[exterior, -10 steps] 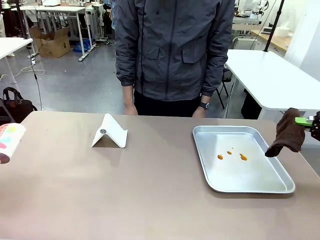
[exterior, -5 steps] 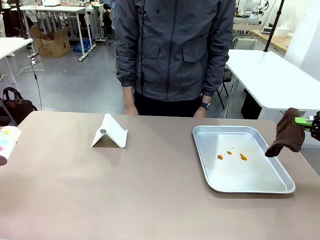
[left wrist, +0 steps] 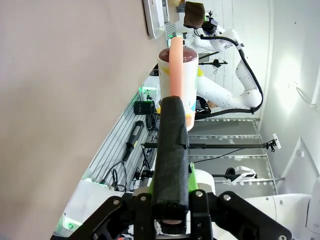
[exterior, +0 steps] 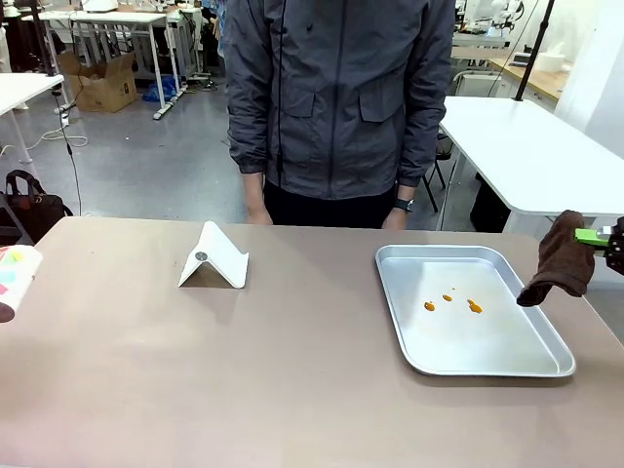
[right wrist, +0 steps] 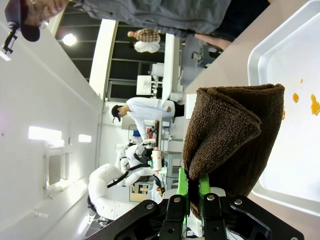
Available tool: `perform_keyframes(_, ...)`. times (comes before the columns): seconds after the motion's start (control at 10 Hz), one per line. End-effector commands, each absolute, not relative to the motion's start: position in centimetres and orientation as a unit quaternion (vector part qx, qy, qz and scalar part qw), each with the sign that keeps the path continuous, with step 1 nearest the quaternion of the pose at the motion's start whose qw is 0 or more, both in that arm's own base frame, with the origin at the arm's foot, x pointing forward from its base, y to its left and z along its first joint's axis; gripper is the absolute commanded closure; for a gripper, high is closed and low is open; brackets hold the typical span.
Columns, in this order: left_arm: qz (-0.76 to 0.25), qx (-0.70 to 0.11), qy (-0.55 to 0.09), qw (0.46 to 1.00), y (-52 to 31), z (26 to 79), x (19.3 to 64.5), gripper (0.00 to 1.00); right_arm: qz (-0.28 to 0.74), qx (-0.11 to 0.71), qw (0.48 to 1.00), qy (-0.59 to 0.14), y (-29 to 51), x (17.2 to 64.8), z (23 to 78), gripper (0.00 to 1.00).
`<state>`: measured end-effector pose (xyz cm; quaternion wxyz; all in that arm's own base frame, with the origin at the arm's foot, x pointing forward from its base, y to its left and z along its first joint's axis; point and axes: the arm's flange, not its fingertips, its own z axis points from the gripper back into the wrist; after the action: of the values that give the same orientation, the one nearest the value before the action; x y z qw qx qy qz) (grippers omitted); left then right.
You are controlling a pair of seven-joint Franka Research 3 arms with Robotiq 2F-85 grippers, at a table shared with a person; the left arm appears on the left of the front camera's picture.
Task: Clean the surface of the table.
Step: Clean the area not pointed to by the person.
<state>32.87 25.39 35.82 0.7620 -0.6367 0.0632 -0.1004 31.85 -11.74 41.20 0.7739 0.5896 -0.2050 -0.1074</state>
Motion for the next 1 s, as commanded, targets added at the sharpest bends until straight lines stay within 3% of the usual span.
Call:
perform_keyframes(0.0,-0.103,-0.635,0.066,0.763,25.2,36.2,32.5,0.78,-0.112,0.593,0.772,-0.201,-11.8,31.6,41.7,1.00)
perform_keyframes(0.6,-0.103,-0.635,0.066,0.763,25.2,36.2,32.5,0.78,-0.112,0.593,0.772,-0.201,-11.8,31.6,41.7,1.00)
perform_keyframes(0.7,-0.103,-0.635,0.066,0.763,25.2,36.2,32.5,0.78,-0.107,0.590,0.774,-0.205,-11.7,31.9,41.2,0.91)
perform_keyframes(0.9,-0.103,-0.635,0.066,0.763,25.2,36.2,32.5,0.78,-0.051,0.516,0.841,-0.152,-9.8,35.3,43.7,0.91)
